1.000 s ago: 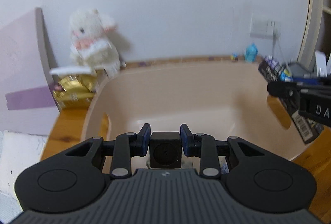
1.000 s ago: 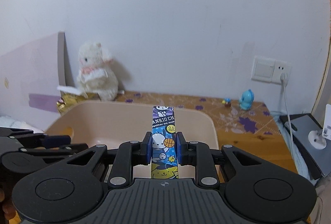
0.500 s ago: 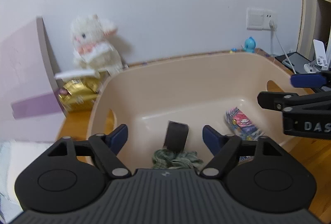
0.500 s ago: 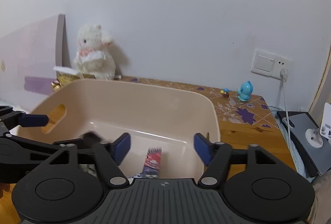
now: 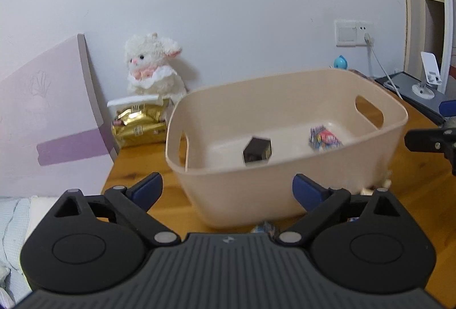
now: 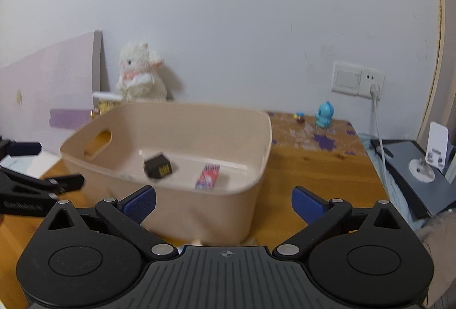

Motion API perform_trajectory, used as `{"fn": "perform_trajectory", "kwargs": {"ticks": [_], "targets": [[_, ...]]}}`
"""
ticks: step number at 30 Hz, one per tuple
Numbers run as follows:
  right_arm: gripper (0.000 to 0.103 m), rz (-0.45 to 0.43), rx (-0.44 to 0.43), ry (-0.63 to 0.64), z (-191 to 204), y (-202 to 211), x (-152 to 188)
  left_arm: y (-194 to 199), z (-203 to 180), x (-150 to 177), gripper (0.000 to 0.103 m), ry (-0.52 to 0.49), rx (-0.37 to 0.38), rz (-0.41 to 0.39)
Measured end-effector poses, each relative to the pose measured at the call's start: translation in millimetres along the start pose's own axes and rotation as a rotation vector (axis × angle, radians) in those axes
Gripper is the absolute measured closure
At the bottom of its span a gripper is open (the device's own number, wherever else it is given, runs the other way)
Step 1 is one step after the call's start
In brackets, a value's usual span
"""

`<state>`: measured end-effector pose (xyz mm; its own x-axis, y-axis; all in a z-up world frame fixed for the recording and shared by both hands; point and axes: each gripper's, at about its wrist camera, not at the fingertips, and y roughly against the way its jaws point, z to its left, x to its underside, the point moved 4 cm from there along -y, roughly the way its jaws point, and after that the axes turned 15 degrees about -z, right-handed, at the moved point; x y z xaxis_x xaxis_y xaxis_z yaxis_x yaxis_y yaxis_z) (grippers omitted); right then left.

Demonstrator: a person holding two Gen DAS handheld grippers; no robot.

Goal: Organize objects
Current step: 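Grasp the cartoon tissue pack with right tool while left tool grasps the purple box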

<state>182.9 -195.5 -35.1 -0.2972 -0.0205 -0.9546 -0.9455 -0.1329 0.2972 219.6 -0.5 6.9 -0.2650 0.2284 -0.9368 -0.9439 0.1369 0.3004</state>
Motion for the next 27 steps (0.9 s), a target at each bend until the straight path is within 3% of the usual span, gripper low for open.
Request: {"fn": "perform_trajectory", "kwargs": {"ticks": [8, 15, 27], "targets": [[0.0, 0.123, -0.02, 0.027, 1.8, -5.1, 46.6, -4.3, 4.0, 46.4, 0.005, -0.008, 0.03, 0.087], [0.0, 0.21, -0.041, 0.011, 6.8, -20.9, 76.9, -14.0, 4.2, 68.7, 0.005, -0.046, 0.058, 0.081], [0.0, 0.258, -0.061, 0.026, 21.7, -49.4, 100.9, -54.1, 11.0, 89.4, 0.009, 0.011, 0.084, 0.151]]}}
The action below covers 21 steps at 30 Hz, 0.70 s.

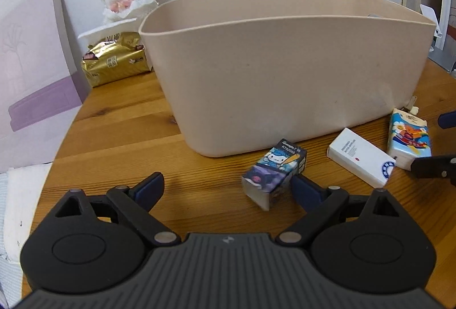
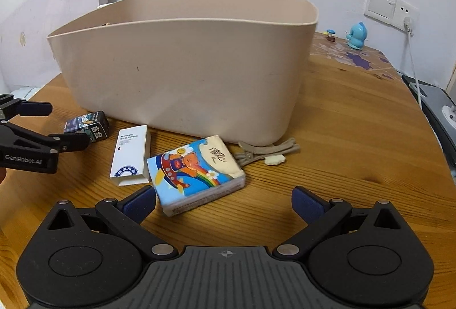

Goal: Organize objects
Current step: 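Grasp the cartoon tissue pack with right tool while left tool grasps the purple box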

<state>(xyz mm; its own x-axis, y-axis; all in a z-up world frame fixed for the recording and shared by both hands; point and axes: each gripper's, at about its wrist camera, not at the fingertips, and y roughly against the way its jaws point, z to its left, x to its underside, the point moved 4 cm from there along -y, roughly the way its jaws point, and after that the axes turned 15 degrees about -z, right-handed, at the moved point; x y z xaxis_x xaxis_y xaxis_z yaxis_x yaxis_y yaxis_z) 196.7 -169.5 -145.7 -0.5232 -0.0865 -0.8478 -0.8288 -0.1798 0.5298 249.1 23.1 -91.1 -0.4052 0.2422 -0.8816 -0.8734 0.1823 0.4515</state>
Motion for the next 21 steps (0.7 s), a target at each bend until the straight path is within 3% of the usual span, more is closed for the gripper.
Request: {"fn": "perform_trajectory", "kwargs": {"ticks": [4, 11, 14, 15, 21], "targets": [[0.008, 0.009, -0.003, 0.016, 4.2, -9.4, 0.9, -4.4, -3.3, 0.2, 0.02, 0.031, 0.056, -0.003], [0.021, -0.001, -0.023, 0.045, 11.1, -14.8, -2.1, -6.9, -12.0, -2.2, 0.027, 0.006, 0.114, -0.017], [0.031, -0.01, -0.032, 0.05, 14.9, -12.9, -2.5, -8.8, -12.8, -3.7, 0.037, 0.022, 0.14, -0.015], [0.036, -0.012, -0.035, 0.052, 16.6, -12.1, -2.4, -8.9, -13.1, -4.3, 0.046, 0.034, 0.154, -0.012], [0.04, -0.015, -0.038, 0.062, 15.9, -8.1, 0.0, -0.9, -16.8, -3.4, 0.048, 0.008, 0.168, -0.006]]}}
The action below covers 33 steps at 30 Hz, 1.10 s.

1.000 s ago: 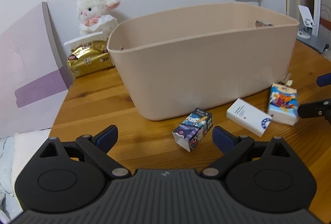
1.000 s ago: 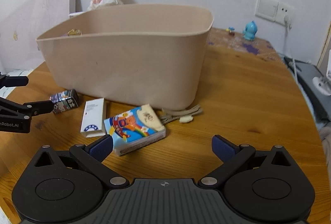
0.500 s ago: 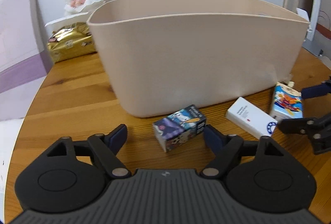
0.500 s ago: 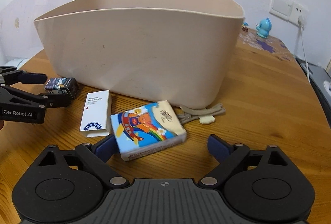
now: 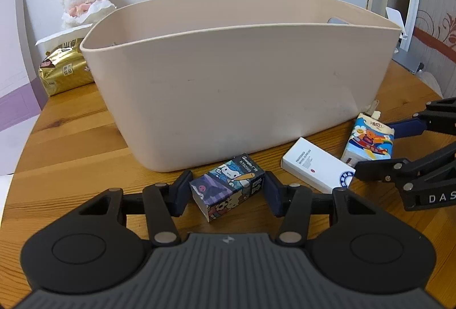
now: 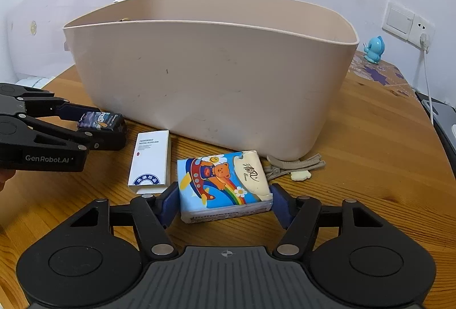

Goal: Organize objects
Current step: 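Carry both items over the basket and open both tools to drop them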

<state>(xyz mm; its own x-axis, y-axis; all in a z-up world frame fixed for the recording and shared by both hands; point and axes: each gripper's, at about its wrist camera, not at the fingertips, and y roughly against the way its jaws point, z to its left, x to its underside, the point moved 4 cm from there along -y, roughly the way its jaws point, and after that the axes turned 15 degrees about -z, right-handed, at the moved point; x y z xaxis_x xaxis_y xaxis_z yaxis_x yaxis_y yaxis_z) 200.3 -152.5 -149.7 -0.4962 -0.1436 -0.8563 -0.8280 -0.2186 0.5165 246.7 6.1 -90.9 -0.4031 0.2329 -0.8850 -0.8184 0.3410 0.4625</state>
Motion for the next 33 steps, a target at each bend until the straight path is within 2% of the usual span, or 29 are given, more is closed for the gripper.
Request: {"fn": "perform_trajectory", "kwargs": {"ticks": [7, 13, 25, 33], "targets": [[0.04, -0.009, 0.005, 0.004, -8.6, 10.3, 6.8, 18.1, 1.8, 2.4, 0.048, 0.012, -0.021, -0.015], [0.04, -0.054, 0.017, -0.009, -21.5, 41.5, 4.7, 46.3, -3.0, -7.0, 0.048, -0.009, -0.025, -0.066], [0.04, -0.208, 0.043, -0.002, -40.8, 109.4, -37.6, 104.2, -24.2, -36.7, 0.048, -0.088, -0.024, -0.199], [0.04, -0.313, 0.066, 0.001, -53.1, 129.1, -79.3, 109.3, -32.8, -73.3, 0.048, -0.105, -0.03, -0.281]]}}
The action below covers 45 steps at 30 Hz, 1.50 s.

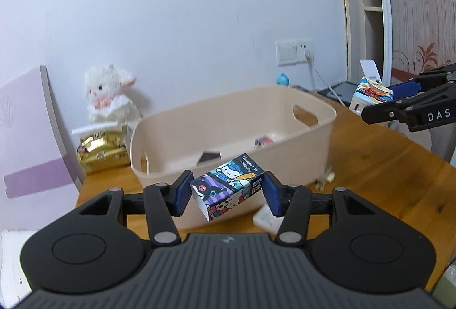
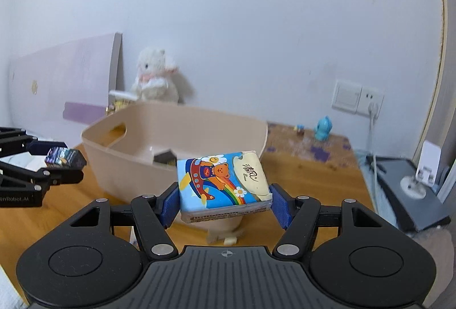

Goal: Organize objects
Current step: 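Carry both items over the basket and open both tools to drop them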

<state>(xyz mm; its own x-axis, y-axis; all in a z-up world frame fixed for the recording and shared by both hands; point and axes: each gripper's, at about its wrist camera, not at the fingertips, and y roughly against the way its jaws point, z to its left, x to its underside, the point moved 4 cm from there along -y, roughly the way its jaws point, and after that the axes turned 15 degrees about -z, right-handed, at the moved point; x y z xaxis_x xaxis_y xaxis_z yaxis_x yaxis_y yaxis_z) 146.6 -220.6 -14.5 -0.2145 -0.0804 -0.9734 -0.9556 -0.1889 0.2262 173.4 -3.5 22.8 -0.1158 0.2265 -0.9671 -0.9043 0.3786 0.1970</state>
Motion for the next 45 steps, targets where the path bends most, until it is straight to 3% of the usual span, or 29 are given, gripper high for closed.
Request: {"fn": "perform_trajectory", "kwargs": {"ticks": [7, 13, 20, 28, 35, 36, 38, 40, 45], "targets": [[0.04, -0.053, 0.004, -0.006, 4.1, -13.2, -24.5, -26.9, 8.8, -20.0, 0.048, 0.007, -0.049, -0.029], [0.04, -0.069, 0.004, -0.02, 9.1, -37.0, -35.8, -60.9, 16.5, -25.4, 0.048, 0.025, -0.097, -0.009], [0.04, -0.047, 0.01, -0.017, 15.6, -77.2, -36.5, -109.1, 22.7, -15.7, 0.048, 0.044, -0.171, 0.098], [0.04, 0.05, 0.007, 0.017, 27.0, -120.0, -14.4, -148.8, 32.6, 10.5, 0.048, 0.056, -0.277, 0.285], [0.039, 0.124, 0.004, 0.036, 30.3, -138.2, 3.2, -154.1, 34.0, 15.8, 0.046, 0.087, -0.294, 0.323], [0.033, 0.132, 0.002, 0.034, 30.1, -139.2, 4.3, -153.8, 33.5, 15.6, 0.045, 0.091, -0.294, 0.32], [0.031, 0.137, 0.001, 0.026, 28.6, -138.4, 5.2, -152.9, 31.4, 14.0, 0.038, 0.095, -0.296, 0.315], [0.026, 0.14, 0.0, 0.02, 27.2, -134.1, 5.8, -148.8, 28.4, 9.8, 0.023, 0.092, -0.313, 0.291], [0.02, 0.115, -0.008, 0.011, 20.4, -114.7, 3.4, -131.3, 13.8, -7.1, 0.012, 0.046, -0.332, 0.225]]}}
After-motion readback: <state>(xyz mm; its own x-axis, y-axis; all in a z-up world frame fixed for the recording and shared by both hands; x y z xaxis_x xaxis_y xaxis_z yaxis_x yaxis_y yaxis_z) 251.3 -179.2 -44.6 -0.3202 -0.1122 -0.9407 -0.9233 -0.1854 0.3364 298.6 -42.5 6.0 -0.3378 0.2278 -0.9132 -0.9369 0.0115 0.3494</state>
